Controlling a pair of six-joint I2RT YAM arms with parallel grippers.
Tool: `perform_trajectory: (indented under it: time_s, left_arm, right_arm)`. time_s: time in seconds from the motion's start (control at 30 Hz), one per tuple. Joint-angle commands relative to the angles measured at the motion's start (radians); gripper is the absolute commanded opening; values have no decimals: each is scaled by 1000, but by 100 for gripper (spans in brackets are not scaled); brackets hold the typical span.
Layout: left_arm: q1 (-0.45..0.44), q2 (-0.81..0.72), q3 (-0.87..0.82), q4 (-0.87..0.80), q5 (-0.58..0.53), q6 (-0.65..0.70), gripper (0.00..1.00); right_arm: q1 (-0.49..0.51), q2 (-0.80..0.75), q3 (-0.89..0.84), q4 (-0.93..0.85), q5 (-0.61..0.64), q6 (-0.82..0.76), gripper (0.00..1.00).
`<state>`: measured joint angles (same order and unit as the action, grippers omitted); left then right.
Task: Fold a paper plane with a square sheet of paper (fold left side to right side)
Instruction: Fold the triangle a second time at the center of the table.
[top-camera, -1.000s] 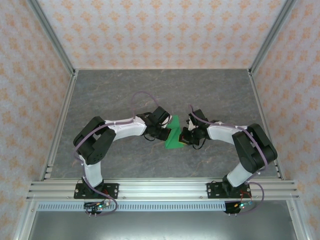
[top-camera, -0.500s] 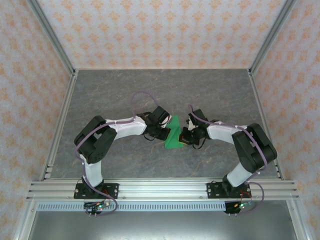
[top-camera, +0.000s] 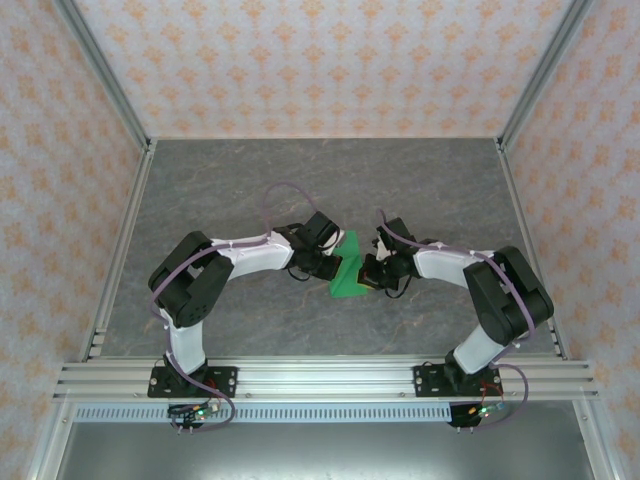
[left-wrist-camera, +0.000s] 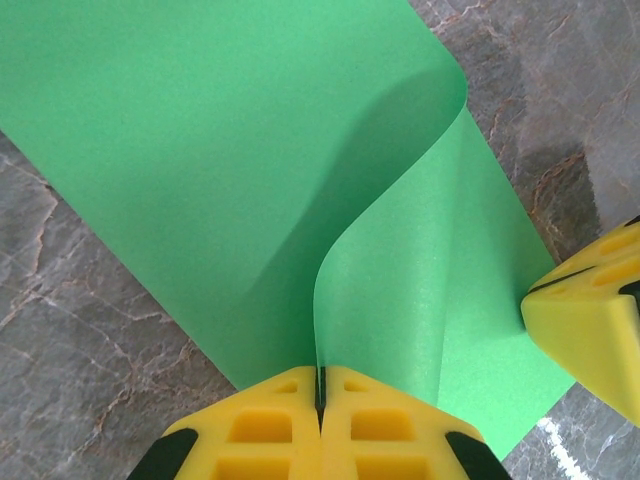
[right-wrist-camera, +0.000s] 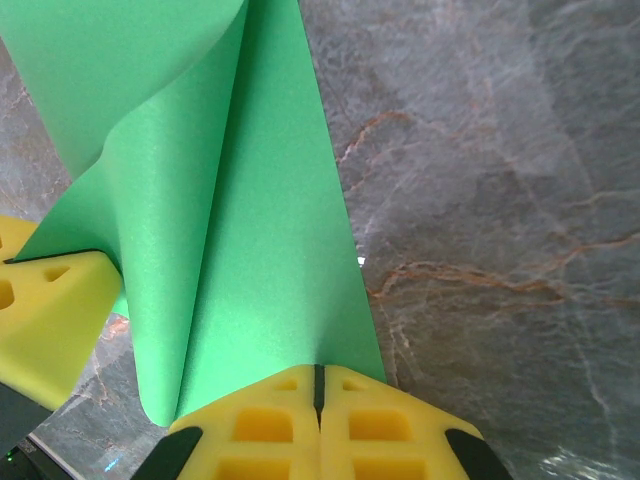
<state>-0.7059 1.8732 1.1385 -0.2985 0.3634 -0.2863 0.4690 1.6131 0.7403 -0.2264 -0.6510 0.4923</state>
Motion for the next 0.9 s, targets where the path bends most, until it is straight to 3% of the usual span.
perform_trajectory:
  time_s: [0.0,0.87]
  left_arm:
    - [7,16,24,9,1,13,1]
    - [7,29,16,22,1,13,1]
  right_arm:
    - [6,39,-9,-85,59,-23,6]
    - [6,47,-7,-93,62,-30,6]
